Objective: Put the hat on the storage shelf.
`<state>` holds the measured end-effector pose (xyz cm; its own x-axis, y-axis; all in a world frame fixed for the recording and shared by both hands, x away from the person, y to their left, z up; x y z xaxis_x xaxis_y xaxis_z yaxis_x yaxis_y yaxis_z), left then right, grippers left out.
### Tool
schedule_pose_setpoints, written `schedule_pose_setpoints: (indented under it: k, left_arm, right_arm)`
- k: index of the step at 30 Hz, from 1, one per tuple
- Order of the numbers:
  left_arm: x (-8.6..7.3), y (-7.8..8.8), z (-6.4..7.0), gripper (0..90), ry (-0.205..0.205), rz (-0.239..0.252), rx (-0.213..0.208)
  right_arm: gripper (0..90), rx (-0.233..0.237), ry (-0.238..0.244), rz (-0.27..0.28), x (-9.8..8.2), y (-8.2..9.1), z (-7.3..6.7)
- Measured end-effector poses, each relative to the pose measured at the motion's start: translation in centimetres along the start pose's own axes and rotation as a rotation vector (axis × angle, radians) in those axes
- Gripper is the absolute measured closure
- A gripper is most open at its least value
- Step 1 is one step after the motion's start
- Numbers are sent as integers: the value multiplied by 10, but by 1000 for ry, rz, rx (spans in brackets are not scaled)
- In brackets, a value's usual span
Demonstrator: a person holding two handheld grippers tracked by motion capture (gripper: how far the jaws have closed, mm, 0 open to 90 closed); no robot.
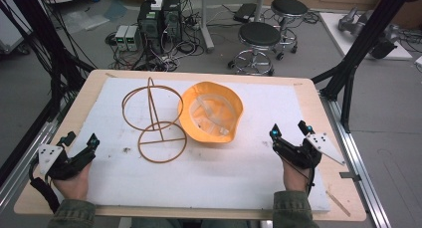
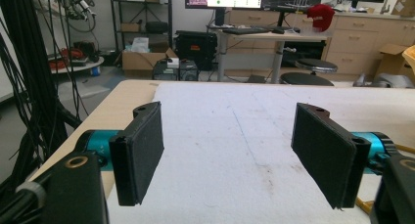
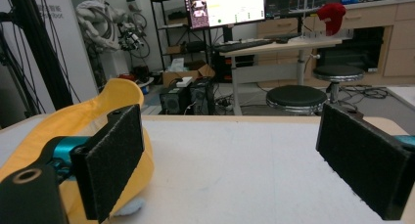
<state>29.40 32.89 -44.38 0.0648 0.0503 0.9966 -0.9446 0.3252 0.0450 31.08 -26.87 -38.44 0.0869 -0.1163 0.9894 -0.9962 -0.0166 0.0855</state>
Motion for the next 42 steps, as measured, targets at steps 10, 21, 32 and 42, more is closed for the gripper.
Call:
schedule_pose_setpoints:
  k: [10, 21, 32, 42]
  left_arm:
    - [0, 2, -1, 282, 10, 8, -1]
    - [0, 2, -1, 282, 18, 12, -7]
    - [1, 2, -1, 282, 16, 17, -13]
    - [1, 1, -1, 282, 16, 20, -13]
  right_arm:
    - [92, 67, 52, -9, 28, -21, -27]
    - [92, 116, 79, -51, 35, -44, -55]
    - [93, 126, 85, -97, 32, -63, -70]
    - [93, 134, 95, -140, 25, -77, -78]
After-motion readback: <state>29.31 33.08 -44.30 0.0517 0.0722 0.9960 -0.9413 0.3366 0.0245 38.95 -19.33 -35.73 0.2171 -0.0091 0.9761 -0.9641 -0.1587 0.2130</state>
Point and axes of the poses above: each handheld gripper's, and its own axes: y roughly backward along the jaws, x roughly out of its top, z roughly to its right, the point moved 4 cm from there along -y, roughly forward along the jaws, and after that the axes turned 13 degrees about -x, right-handed, at the moved point
